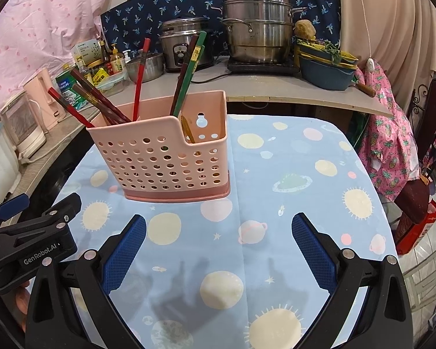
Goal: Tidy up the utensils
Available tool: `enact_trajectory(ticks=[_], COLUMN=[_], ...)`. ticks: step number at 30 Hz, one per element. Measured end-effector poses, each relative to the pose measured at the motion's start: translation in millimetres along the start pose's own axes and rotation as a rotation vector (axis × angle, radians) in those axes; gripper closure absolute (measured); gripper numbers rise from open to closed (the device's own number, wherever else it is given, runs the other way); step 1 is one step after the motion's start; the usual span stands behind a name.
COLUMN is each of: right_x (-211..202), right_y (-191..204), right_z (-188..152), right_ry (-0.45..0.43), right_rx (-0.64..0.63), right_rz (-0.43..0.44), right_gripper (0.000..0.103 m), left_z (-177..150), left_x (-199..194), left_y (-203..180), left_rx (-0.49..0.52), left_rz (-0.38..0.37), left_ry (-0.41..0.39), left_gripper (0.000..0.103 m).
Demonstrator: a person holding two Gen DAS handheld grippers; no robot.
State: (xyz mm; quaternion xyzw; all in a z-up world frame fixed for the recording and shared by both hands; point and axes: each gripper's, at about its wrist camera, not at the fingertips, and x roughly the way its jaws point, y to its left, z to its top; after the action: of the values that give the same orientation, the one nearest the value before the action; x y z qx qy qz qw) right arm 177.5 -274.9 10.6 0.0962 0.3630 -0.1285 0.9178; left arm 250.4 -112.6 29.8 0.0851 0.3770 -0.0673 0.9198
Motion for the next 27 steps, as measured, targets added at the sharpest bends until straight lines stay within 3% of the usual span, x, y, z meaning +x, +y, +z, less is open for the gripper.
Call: enact_trajectory(ticks=[27], right_x=[-33.7], right_y=[-3.2], right_z=[5.3], right_ry=[-0.053], right_rx=[0.001], right_rz=[0.003], right_gripper=[0.006], left_z=[4.9], left_x=[-34.2], left_y=[-1.2], left_rx=[0.007], left_rz=[-0.003], left_ry=[-0.05], left_gripper=[0.008])
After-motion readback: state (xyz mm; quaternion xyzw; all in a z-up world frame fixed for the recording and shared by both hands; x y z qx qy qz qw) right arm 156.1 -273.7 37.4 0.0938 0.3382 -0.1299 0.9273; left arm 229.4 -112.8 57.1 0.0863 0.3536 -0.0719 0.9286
